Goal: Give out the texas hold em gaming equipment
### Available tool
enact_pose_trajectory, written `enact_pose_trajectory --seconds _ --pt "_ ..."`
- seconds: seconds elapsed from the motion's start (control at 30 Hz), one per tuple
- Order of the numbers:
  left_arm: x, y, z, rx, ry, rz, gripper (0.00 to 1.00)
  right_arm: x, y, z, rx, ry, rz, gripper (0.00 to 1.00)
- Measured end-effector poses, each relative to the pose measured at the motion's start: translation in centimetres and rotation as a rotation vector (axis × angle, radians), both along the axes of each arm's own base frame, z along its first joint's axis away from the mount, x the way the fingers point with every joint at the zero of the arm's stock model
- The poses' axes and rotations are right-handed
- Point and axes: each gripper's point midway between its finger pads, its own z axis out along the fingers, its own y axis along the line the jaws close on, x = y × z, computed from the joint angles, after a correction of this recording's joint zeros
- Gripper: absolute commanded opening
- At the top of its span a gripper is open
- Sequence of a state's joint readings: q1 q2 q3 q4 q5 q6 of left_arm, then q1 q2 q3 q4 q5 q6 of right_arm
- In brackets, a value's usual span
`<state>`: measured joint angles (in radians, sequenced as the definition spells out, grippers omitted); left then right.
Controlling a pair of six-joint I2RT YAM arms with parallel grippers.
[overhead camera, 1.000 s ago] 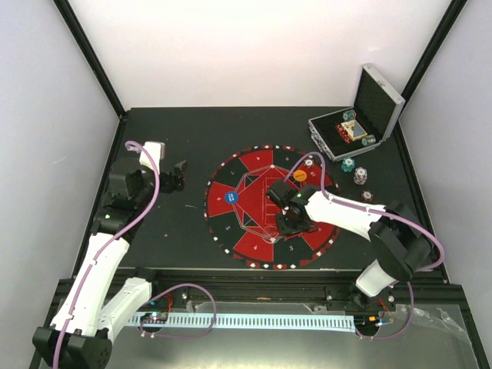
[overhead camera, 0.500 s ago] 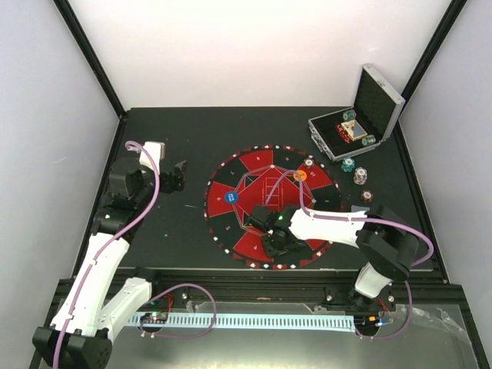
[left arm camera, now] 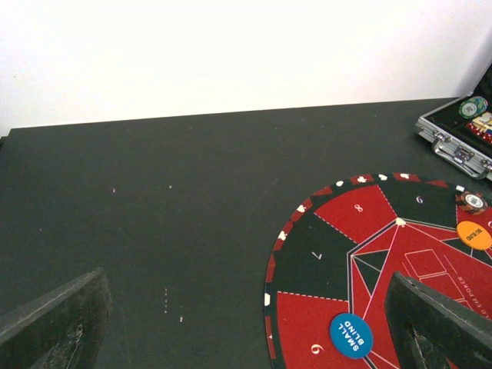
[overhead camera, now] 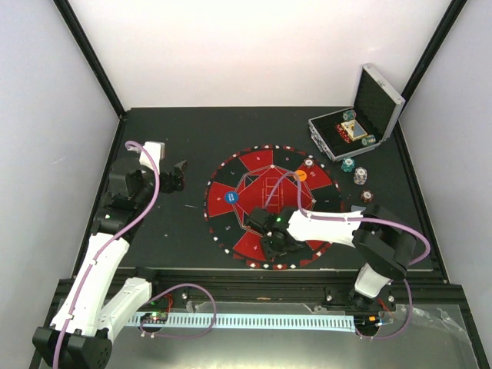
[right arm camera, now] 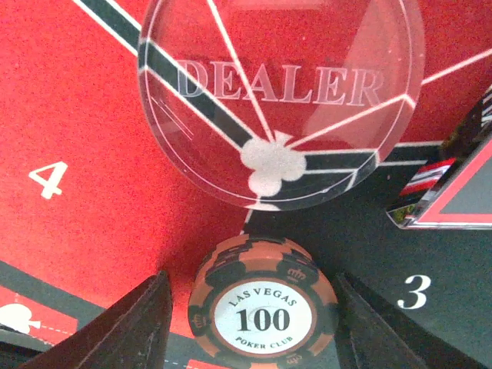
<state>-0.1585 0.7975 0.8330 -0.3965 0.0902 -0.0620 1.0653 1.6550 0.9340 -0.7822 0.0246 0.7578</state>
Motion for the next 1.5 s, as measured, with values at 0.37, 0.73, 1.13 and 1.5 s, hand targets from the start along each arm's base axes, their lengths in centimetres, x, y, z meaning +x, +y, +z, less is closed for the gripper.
enact_pose_trajectory --seconds 0.37,0.73,1.13,1.5 --pt "0.0 0.0 0.0 0.000 0.000 0.000 0.99 0.0 -1.0 2.1 -0.026 -0.023 0.045 0.72" --pt "0.0 0.0 0.0 0.000 0.000 0.001 0.99 11.1 -8.9 9.2 -0.024 -0.281 -0.249 0.74" --pt "0.0 0.0 -0.2 0.001 0.003 0.001 0.99 20.8 -26.6 6.1 -0.077 -0.340 -0.774 0.73" --pt "0.1 0.0 -0.3 0.001 0.007 0.001 0.99 21.1 -30.9 4.0 -0.089 -0.307 -0.850 0.73"
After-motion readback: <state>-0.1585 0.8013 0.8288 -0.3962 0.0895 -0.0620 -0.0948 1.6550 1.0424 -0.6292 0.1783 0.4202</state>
